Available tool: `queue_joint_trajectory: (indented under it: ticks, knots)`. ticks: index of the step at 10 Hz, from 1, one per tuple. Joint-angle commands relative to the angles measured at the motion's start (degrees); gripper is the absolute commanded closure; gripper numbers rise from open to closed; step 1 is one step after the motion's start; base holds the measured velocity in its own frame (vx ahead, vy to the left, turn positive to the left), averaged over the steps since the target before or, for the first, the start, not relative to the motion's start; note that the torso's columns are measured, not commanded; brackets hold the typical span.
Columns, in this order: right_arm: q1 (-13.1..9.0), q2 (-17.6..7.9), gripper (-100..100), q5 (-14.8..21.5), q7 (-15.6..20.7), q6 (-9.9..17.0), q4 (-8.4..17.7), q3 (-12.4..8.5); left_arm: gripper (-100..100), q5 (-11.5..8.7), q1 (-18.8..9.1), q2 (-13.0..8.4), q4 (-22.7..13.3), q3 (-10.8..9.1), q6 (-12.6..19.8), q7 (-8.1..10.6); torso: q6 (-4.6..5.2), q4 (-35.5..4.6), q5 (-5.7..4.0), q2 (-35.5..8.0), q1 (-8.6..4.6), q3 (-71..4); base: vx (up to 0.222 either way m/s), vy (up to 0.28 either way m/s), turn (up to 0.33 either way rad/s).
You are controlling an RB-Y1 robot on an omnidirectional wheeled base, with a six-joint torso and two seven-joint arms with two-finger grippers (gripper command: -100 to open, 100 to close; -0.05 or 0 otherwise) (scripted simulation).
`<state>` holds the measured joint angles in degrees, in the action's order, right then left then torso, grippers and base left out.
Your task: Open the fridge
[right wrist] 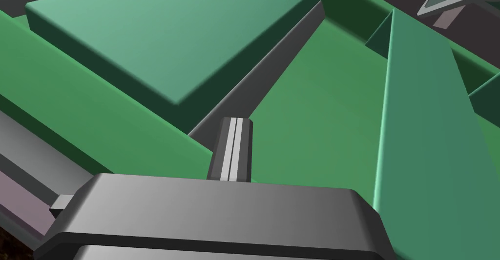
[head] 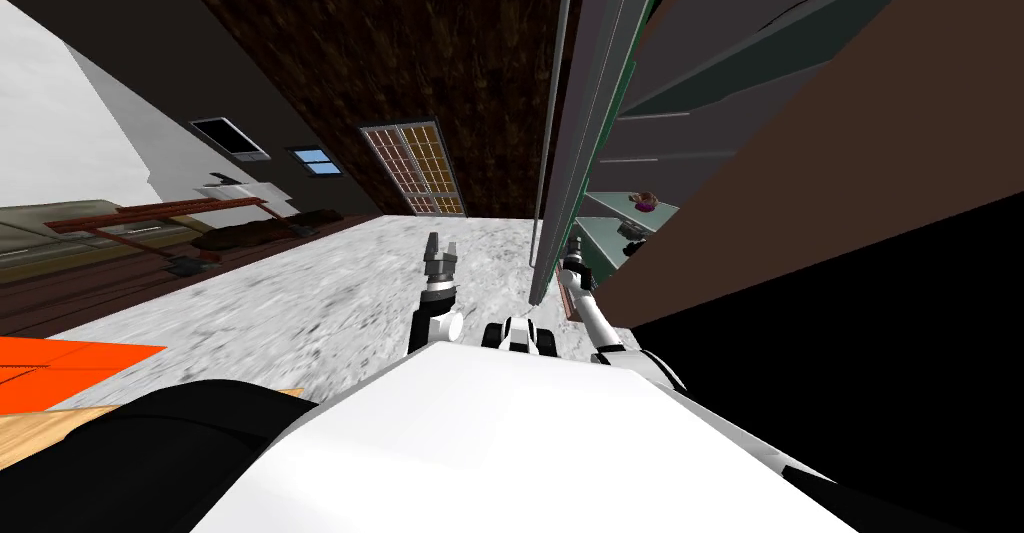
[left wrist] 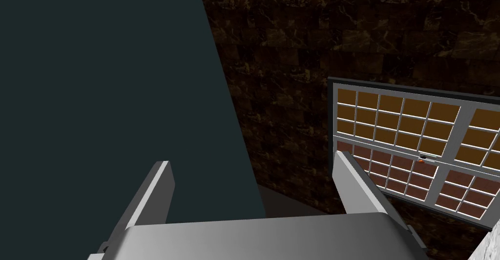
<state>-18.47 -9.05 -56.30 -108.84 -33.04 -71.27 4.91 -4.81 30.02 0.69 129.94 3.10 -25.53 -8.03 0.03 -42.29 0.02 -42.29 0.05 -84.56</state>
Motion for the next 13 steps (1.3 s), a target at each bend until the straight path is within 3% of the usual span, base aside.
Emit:
queue_joint_trajectory:
  ticks: [1, 3, 4, 5, 6, 7, 8, 9, 10, 11, 12, 13]
  knots:
    - [-3.3, 1.6, 100, 2.9, -0.2, -1.7, 4.1, -4.0, 0, 0.0, 0.0, 0.0, 0.0, -0.01, 0.0, 0.00, 0.03, 0.0, -0.05, 0.0, -0.15, 0.0, -0.038, 0.051, 0.290]
    - [-3.8, 1.6, 100, 2.9, -0.2, -1.7, 6.5, -6.3, 0, 0.0, 0.0, 0.0, 0.0, 0.00, 0.0, 0.00, 0.02, 0.0, -0.01, 0.0, -0.01, 0.0, -0.026, 0.047, 0.039]
    - [-6.5, 3.1, 100, 5.6, -0.5, -3.5, 8.5, -8.5, 0, 0.0, 0.0, 0.0, 0.0, -0.01, 0.0, 0.00, 0.02, 0.0, -0.04, 0.0, -0.14, 0.0, -0.036, 0.060, 0.213]
    - [-7.3, 3.1, 100, 5.6, -0.5, -3.5, 9.2, -10.4, 0, 0.0, 0.0, 0.0, 0.0, 0.00, 0.0, 0.00, -0.14, 0.0, 0.00, 0.0, 0.04, 0.0, -0.038, 0.060, 0.143]
    - [-7.3, 3.1, 100, 5.6, -0.5, -3.5, 11.2, -10.7, 0, 0.0, 0.0, 0.0, 0.0, 0.00, 0.0, 0.00, -0.11, 0.0, 0.05, 0.0, 0.10, 0.0, -0.009, 0.030, 0.009]
    - [-7.3, 3.1, 100, 5.6, -0.5, -3.5, 11.4, -10.7, 0, 0.0, 0.0, 0.0, 0.0, -0.01, 0.0, 0.00, -0.02, 0.0, -0.02, 0.1, -0.07, -0.1, 0.003, 0.007, -0.017]
    - [-10.1, 4.7, 100, 8.2, -0.7, -5.3, 13.3, -13.7, 0, 0.0, 0.0, 0.0, 0.0, -0.01, 0.0, 0.00, -0.02, 0.0, -0.06, 0.1, -0.18, -0.1, -0.022, 0.050, 0.282]
    - [-10.8, 4.7, 100, 8.2, -0.7, -5.3, 15.0, -15.1, 0, 0.0, 0.0, 0.0, 0.0, 0.00, 0.0, 0.00, -0.11, 0.0, -0.01, 0.0, 0.06, 0.0, -0.022, 0.061, 0.140]
    - [-10.8, 4.7, 100, 8.2, -0.7, -5.3, 16.2, -15.1, 0, 0.0, 0.0, 0.0, 0.0, 0.00, 0.0, 0.00, 0.01, 0.0, 0.02, 0.0, 0.06, 0.0, -0.011, 0.034, -0.037]
    - [-13.5, 6.3, 100, 10.9, -1.0, -7.1, 18.2, -17.7, 0, 0.0, 0.0, 0.0, 0.0, -0.01, 0.0, 0.00, 0.02, 0.0, -0.04, 0.0, -0.11, 0.0, -0.032, 0.060, 0.228]
    - [-14.2, 6.3, 100, 10.9, -1.0, -7.1, 19.4, -19.4, 0, 0.0, 0.0, 0.0, 0.0, 0.00, 0.0, 0.00, -0.09, 0.0, -0.02, 0.0, 0.02, 0.0, -0.032, 0.063, 0.161]
    - [-14.2, 6.3, 100, 10.9, -1.0, -7.1, 20.6, -19.5, 0, 0.0, 0.0, 0.0, 0.0, 0.00, 0.0, 0.00, 0.00, 0.0, 0.00, 0.0, -0.01, 0.0, -0.013, 0.033, -0.012]
